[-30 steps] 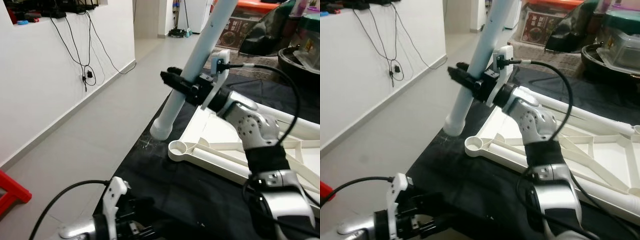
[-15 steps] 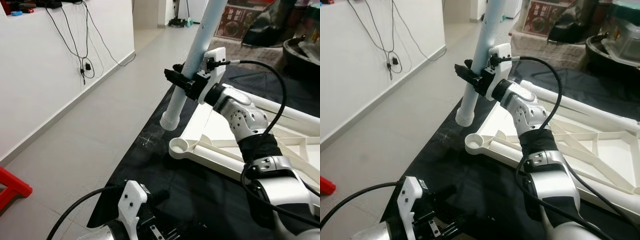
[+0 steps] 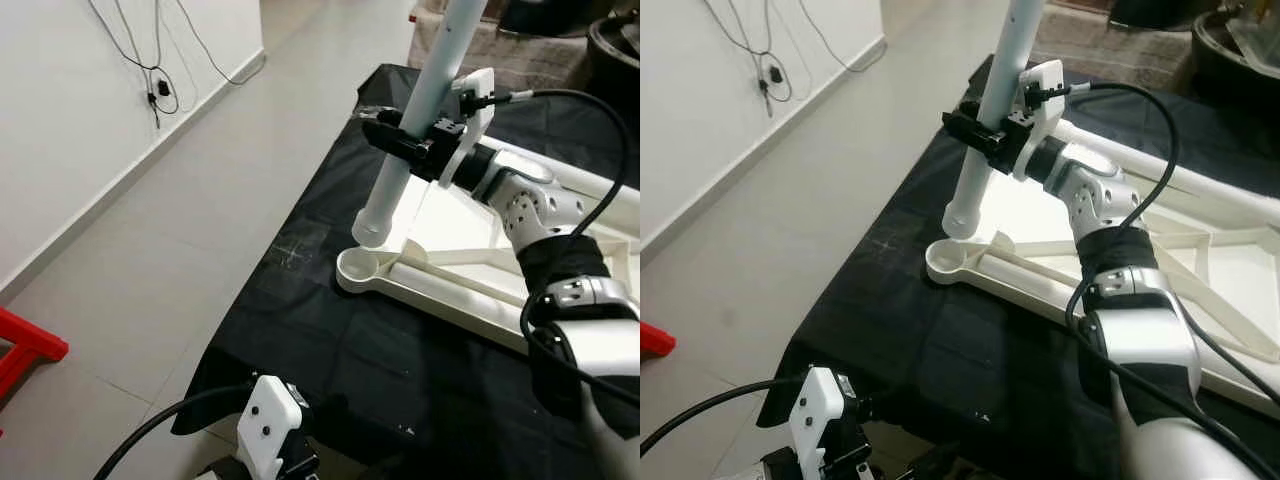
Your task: Building children table
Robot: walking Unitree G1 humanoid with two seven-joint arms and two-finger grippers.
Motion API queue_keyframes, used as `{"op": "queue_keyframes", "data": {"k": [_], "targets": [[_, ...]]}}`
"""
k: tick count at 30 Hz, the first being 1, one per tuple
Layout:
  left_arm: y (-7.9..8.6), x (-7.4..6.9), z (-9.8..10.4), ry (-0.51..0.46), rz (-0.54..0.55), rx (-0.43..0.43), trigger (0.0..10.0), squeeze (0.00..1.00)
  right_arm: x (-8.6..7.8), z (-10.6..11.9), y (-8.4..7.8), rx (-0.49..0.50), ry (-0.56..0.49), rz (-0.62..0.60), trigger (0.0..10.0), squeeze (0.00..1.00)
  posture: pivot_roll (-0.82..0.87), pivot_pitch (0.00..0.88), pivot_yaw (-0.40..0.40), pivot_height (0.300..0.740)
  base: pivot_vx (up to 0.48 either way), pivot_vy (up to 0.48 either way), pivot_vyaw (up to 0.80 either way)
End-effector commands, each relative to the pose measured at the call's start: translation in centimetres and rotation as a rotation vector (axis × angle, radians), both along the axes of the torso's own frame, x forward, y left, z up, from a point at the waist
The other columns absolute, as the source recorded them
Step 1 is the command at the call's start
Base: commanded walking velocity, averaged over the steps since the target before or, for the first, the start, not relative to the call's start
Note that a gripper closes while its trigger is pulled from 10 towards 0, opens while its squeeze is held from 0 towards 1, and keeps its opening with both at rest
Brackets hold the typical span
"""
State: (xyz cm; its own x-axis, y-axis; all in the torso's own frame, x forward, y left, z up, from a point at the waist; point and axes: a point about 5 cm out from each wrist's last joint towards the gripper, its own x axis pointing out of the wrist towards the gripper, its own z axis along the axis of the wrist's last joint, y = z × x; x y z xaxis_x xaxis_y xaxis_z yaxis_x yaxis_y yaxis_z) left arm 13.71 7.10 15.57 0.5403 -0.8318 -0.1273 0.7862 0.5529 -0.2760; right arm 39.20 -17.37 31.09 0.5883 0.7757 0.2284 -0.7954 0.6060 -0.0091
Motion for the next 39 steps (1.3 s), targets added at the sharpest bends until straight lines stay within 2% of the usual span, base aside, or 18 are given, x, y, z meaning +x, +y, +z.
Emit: {"op": "queue_keyframes", "data": {"k": [1,7,13,17,31,39], "targets": [[-0.2,-0.4,-0.2,0.017,-0.002,0.016,10.0,0.00,0.0,-0.4,-0.2,0.004,0.024,0.034,0.0,0.00,0.13,0.257,-0.047,0.740,0.000,0.000,0.00],[-0.1,-0.4,-0.3,0.018,0.018,0.031,10.0,0.00,-0.2,-0.6,-0.2,0.015,0.035,0.123,0.0,0.00,0.12,0.246,-0.045,0.740,0.000,0.000,0.00],[-0.1,-0.3,-0.3,0.018,0.021,0.036,10.0,0.00,-0.3,-0.7,-0.1,0.019,0.042,0.157,0.0,0.00,0.12,0.246,-0.044,0.740,0.000,0.000,0.00],[0.0,-0.1,-0.4,0.016,0.025,0.043,10.0,0.00,-0.7,-1.2,0.3,0.020,0.072,0.254,0.0,0.00,0.13,0.242,-0.039,0.740,0.000,0.000,0.00],[0.0,-0.2,-0.4,0.017,0.016,0.051,10.0,0.00,-1.0,-3.0,1.3,-0.042,0.107,0.315,0.0,0.00,0.13,0.248,-0.034,0.740,0.000,0.000,0.00],[0.0,-0.3,-0.4,0.016,0.014,0.051,10.0,0.00,-1.1,-3.2,1.7,-0.040,0.118,0.350,0.0,0.00,0.13,0.250,-0.037,0.740,0.000,0.000,0.00]]}}
